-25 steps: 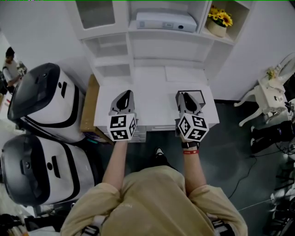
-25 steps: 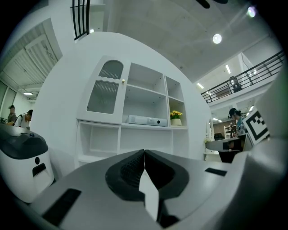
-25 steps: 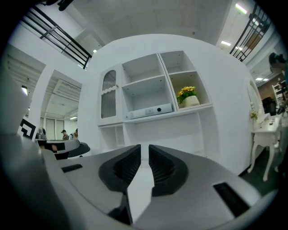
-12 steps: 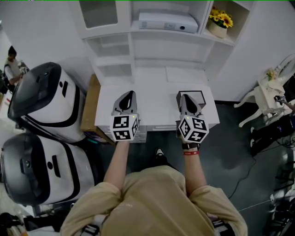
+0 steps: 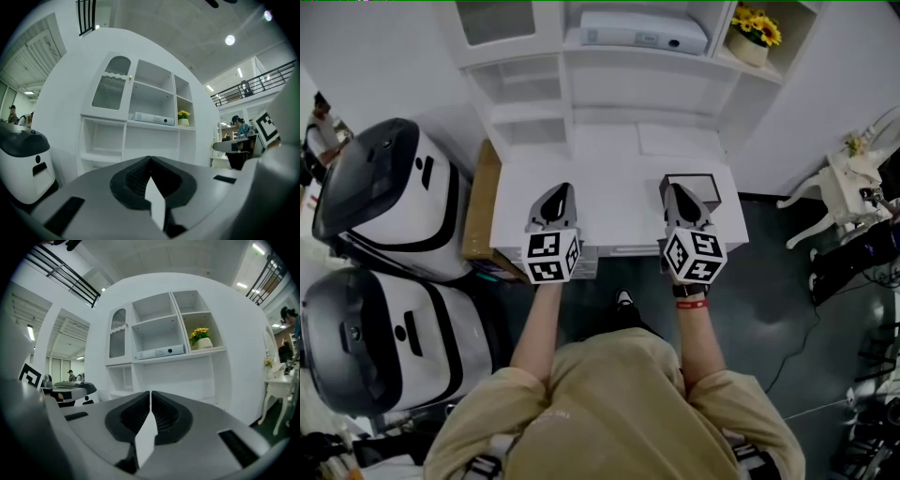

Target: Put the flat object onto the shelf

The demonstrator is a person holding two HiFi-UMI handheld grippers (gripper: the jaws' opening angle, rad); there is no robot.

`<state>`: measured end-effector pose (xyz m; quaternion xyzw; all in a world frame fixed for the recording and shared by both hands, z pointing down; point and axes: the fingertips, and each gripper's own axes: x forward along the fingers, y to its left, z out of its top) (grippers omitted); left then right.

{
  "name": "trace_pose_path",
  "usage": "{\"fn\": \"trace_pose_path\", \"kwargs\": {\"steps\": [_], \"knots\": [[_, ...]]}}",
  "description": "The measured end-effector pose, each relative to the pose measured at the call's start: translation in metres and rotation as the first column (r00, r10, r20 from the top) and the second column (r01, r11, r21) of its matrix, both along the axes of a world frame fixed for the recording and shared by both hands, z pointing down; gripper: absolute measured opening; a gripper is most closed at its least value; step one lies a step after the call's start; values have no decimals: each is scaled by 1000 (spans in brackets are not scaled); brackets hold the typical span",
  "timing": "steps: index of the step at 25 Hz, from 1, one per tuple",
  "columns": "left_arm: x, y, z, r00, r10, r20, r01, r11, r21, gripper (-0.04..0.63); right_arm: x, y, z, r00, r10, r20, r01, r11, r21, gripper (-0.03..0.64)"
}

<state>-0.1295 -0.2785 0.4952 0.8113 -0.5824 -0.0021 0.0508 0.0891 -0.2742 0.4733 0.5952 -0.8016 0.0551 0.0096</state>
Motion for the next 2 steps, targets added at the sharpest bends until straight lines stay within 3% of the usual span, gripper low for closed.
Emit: {"fn": "trace_pose_path", "kwargs": {"steps": [2], "knots": [[-1, -5, 8, 1000, -6, -2, 6, 1000, -13, 20, -1, -6, 2, 1000, -16, -10, 16, 1000, -3, 35]]}}
